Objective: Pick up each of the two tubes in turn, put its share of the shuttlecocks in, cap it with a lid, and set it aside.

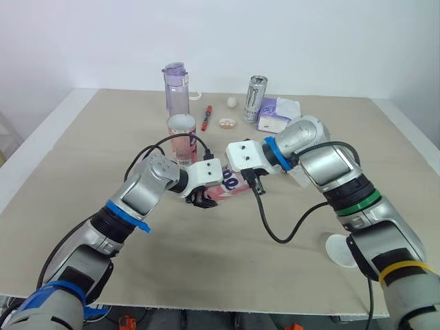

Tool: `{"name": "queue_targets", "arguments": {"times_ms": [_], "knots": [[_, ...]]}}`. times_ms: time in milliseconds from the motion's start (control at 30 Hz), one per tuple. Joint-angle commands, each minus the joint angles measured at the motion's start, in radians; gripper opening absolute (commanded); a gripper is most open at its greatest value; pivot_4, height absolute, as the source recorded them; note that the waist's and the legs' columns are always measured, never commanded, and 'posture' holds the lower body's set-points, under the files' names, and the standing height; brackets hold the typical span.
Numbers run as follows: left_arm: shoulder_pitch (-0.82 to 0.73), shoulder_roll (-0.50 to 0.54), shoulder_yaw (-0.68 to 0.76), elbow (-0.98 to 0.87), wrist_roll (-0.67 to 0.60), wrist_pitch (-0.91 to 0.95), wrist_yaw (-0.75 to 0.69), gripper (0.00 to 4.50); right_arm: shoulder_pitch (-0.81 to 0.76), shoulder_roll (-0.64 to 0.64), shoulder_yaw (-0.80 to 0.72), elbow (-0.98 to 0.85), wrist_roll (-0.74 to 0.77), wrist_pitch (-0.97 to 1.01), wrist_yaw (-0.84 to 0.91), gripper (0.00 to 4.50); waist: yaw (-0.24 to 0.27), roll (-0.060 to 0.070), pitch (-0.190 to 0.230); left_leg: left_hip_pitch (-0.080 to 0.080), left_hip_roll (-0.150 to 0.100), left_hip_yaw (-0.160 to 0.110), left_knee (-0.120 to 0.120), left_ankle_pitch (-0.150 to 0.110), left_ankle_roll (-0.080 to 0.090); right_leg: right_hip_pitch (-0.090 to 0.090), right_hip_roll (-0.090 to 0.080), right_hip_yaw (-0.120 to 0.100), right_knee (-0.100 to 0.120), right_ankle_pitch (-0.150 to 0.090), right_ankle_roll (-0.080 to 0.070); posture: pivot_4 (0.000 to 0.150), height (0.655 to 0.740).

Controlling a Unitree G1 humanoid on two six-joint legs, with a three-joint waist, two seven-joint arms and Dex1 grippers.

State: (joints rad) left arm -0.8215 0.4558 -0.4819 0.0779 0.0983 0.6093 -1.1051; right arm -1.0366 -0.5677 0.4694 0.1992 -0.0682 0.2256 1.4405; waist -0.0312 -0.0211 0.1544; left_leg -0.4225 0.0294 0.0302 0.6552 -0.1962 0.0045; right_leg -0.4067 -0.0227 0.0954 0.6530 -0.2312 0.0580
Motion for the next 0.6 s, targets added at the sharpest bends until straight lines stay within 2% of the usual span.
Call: {"name": "queue_targets", "arguments": {"times_ms": [33, 167, 400, 500, 600], "knots": [[0.019, -0.009, -0.002, -0.011, -0.007, -0.009, 0.012, 3.13, 0.009, -0.033, -0.146, -0.088, 0.15, 0.093, 0.031, 0.04, 0.004, 0.0, 0.0, -0.002, 0.0, 0.0, 0.0, 0.0, 0.0, 0.0, 0.0, 0.0, 0.0, 0.0, 0.0, 0.15, 0.74], [0.03, 0.0, 0.009, -0.006, -0.009, -0.02, 0.013, 3.13, 0.035, -0.114, -0.247, -0.117, 0.22, 0.135, 0.031, 0.04, 0.01, 0.0, 0.0, -0.007, -0.001, 0.0, 0.0, 0.001, 0.0, -0.003, -0.003, 0.001, -0.001, 0.0, -0.001, 0.15, 0.74], [0.075, -0.018, 0.063, 0.004, -0.063, -0.078, 0.034, 3.13, 0.195, -0.281, -0.506, -0.179, 0.423, 0.272, 0.014, 0.04, 0.012, 0.0, 0.001, -0.012, -0.003, -0.001, 0.0, -0.001, -0.002, -0.003, -0.004, 0.0, -0.004, -0.005, 0.003, 0.15, 0.74], [0.109, -0.053, 0.105, 0.001, -0.12, -0.139, 0.033, 3.13, 0.29, -0.323, -0.603, -0.214, 0.489, 0.328, -0.028, 0.04, 0.013, 0.0, 0.001, -0.012, -0.003, -0.002, -0.001, -0.001, -0.002, -0.002, -0.004, -0.001, -0.005, -0.005, 0.003, 0.15, 0.74], [0.157, -0.136, 0.166, -0.021, -0.215, -0.174, 0.042, 3.13, 0.426, -0.38, -0.666, -0.275, 0.513, 0.343, -0.047, 0.04, 0.015, 0.0, 0.001, -0.012, -0.003, -0.002, 0.0, -0.001, -0.002, -0.002, -0.005, -0.001, -0.005, -0.005, 0.004, 0.15, 0.74]]}}
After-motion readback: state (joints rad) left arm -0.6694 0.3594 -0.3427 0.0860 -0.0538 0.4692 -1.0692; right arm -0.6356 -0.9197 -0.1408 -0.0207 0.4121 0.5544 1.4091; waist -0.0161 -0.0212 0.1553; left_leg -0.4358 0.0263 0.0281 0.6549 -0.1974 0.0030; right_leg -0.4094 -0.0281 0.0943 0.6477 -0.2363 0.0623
